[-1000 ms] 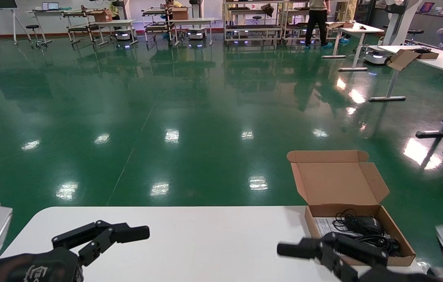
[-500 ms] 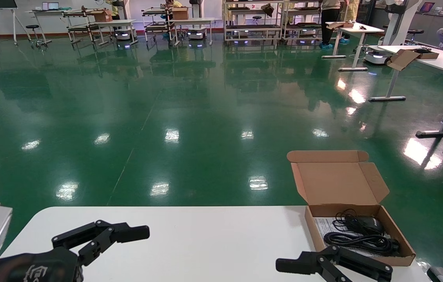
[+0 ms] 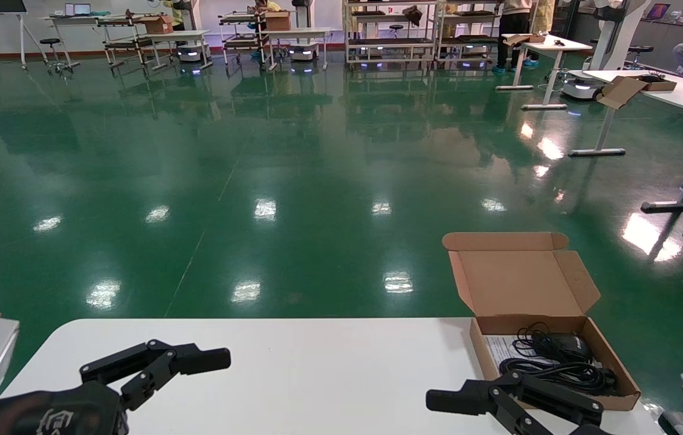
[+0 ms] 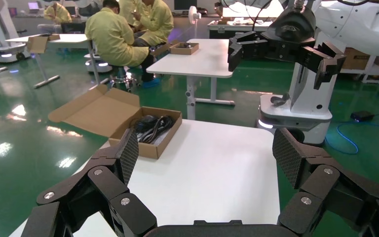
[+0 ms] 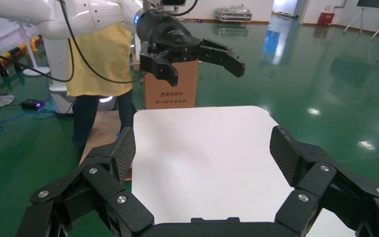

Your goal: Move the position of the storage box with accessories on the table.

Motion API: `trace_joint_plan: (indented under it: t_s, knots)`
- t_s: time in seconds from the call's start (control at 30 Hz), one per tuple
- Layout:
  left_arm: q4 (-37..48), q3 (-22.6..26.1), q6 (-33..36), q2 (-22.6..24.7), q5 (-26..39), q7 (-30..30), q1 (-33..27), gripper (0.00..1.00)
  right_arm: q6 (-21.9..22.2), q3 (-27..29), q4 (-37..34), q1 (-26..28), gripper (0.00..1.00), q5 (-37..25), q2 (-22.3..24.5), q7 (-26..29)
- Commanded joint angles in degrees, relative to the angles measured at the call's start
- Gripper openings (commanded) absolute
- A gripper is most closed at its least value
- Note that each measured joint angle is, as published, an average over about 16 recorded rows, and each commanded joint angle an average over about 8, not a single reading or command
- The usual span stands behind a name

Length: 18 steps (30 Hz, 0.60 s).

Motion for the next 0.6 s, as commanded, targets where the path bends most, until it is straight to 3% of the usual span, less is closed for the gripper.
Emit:
trace_joint_plan:
  t_s: [0.03, 0.6]
  knots:
    - [0.0, 0.0, 0.0, 0.0, 0.0, 0.0, 0.0, 1.0, 0.0, -0.1, -0.1, 0.0, 1.0, 0.0, 0.0, 0.0]
    - [0.0, 0.0, 0.0, 0.0, 0.0, 0.0, 0.0, 1.0, 0.1, -0.2, -0.4, 0.2, 1.0, 0.1, -0.1, 0.1]
